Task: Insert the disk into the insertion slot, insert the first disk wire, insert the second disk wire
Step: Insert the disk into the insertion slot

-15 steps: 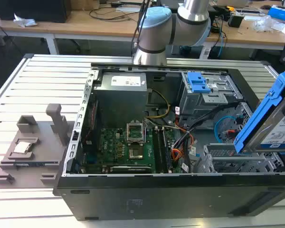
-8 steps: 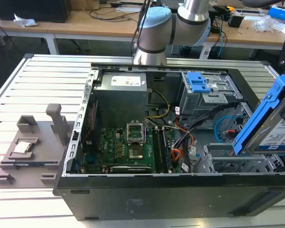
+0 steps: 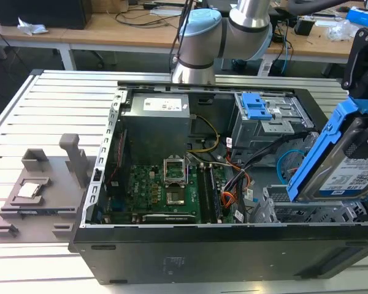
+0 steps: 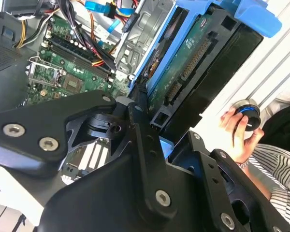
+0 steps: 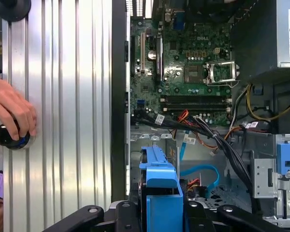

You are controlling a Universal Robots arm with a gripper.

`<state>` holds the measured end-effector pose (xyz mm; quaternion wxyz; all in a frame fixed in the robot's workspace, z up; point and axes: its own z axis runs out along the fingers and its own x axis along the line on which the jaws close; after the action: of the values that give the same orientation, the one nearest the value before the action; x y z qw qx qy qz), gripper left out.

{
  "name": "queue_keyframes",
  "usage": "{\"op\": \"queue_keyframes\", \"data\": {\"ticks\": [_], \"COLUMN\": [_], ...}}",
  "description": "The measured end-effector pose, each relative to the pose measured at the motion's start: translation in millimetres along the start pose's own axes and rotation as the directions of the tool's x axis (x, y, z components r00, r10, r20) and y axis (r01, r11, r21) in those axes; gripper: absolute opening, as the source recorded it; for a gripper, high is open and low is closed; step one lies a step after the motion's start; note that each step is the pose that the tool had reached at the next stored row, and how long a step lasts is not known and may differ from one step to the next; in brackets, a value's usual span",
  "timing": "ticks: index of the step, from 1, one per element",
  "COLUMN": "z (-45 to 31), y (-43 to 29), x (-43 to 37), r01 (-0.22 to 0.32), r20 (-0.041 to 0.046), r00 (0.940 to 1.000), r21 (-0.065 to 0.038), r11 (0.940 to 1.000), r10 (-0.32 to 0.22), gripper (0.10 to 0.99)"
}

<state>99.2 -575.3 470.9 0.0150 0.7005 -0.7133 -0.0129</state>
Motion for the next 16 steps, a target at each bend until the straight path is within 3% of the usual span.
{"op": "queue_keyframes", "data": {"ticks": [10,16], "z": [3.3,5.3], "y": [20.3,26.2], "x": [0.4,0.5], "r01": [0.0,0.0], "r20": [0.0,0.0001], "r00": [1.0,1.0], "r21": [0.0,0.0], "r11": [1.0,1.0], "r10": [0.0,0.0], "gripper": [0.365,0.365]}}
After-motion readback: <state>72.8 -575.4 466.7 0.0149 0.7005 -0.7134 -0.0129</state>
